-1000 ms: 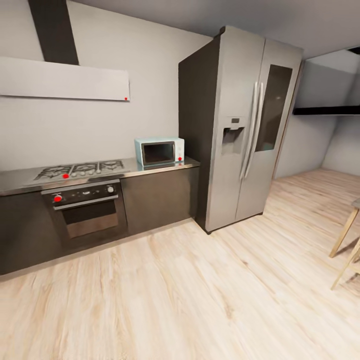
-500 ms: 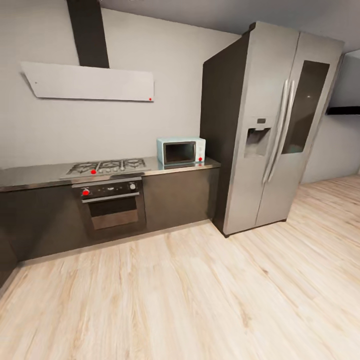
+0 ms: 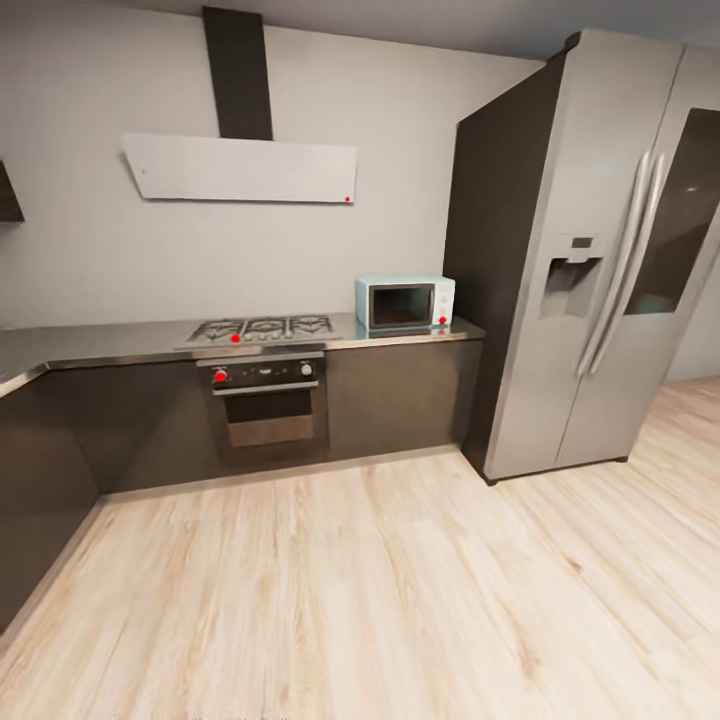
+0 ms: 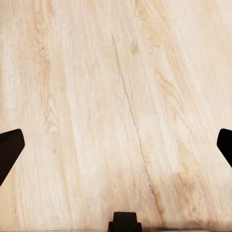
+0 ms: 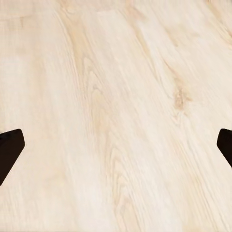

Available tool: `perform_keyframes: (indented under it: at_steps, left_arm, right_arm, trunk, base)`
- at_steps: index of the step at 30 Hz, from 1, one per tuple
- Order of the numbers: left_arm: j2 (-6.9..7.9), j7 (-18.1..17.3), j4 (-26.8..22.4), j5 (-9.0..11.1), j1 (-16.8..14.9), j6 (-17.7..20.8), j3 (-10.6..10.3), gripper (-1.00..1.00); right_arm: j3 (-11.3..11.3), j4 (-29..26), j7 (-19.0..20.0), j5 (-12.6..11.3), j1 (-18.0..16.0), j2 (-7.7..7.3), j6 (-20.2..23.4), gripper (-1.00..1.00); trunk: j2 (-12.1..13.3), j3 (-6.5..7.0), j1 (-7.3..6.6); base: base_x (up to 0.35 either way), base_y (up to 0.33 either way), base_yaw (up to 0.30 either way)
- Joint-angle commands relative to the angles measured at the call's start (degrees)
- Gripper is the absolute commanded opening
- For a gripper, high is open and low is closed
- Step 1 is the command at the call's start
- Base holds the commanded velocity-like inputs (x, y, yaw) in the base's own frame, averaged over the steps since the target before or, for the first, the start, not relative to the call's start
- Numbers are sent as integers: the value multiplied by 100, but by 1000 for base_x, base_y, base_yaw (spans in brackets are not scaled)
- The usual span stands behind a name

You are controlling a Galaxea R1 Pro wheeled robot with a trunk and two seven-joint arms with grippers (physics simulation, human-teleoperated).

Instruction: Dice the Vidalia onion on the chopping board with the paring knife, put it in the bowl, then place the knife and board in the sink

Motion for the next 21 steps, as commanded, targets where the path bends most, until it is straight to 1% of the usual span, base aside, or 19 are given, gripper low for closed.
perform_keyframes:
  at_steps: [1,21]
  left_arm:
    - [-1,2,-6,1,2,-8,5,100]
    - [-8,2,6,1,3,-8,-3,100]
  right_arm:
    - [0,-2,-17,3,0,2,-12,100]
    - [0,16,-17,6,0,2,-19,100]
  trunk:
    - [-3,-4,0]
    - [-3,-4,0]
  base:
    - [0,0,267]
    - [0,0,267]
